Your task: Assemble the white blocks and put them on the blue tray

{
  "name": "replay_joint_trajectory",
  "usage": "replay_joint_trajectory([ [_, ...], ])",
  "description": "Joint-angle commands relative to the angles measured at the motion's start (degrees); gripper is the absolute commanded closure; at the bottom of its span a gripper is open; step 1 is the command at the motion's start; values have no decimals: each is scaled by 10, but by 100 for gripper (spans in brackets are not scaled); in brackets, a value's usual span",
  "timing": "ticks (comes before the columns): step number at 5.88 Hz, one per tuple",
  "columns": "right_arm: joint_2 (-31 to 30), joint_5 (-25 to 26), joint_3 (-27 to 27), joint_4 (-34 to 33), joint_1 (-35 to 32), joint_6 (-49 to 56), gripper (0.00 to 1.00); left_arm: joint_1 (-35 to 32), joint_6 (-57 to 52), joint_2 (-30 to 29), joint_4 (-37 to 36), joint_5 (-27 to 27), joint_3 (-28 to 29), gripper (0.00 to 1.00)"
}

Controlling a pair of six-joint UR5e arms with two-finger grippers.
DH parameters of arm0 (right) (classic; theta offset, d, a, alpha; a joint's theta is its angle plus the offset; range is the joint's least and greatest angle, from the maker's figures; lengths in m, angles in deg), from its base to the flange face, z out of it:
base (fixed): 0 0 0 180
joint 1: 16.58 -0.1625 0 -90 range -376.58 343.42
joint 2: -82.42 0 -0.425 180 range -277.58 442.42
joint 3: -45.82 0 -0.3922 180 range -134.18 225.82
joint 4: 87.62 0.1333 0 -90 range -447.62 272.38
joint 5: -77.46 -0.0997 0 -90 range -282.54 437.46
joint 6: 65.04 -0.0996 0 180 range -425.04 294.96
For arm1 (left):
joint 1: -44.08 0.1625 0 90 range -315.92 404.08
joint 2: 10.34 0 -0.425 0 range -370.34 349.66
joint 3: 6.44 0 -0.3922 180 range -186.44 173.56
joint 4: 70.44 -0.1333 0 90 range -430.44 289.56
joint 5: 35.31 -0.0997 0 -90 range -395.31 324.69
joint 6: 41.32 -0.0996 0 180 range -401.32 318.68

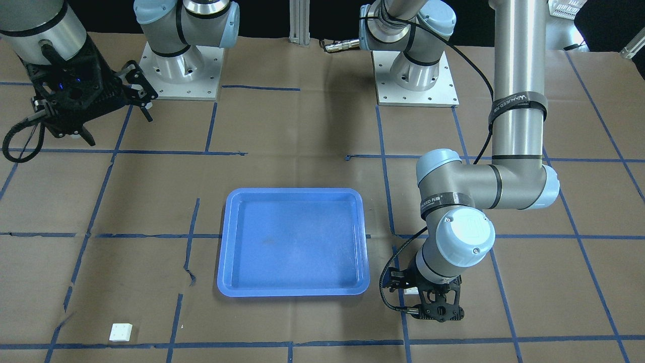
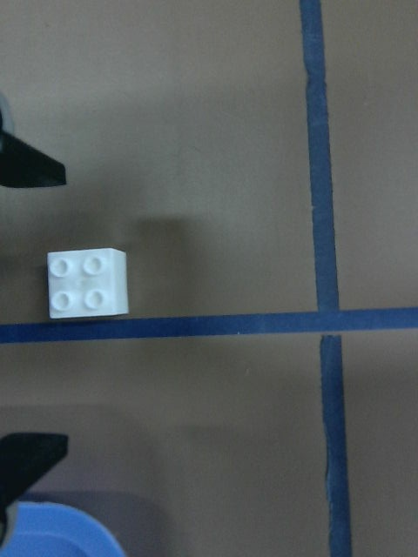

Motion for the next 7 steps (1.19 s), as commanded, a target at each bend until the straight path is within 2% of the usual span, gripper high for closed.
replay_joint_trajectory([
  [1,28,-1,12,-28,40,250,0,1,5,-10,-8,-2,-9,1],
  [2,54,0,33,-48,55,391,1,0,1,-9,-7,-3,-8,1],
  [3,95,-2,75,-49,81,532,0,2,0,-9,-7,-3,-11,9],
  [4,153,-8,142,-46,92,635,0,2,1,-10,-7,-2,-11,43],
  [5,223,-10,238,-34,93,679,0,2,3,-9,-7,-2,-11,79],
  [6,284,-43,327,1,92,681,0,3,2,-8,-7,-2,-9,97],
  [7,330,-81,370,16,92,677,0,4,1,-5,-7,-2,-8,100],
])
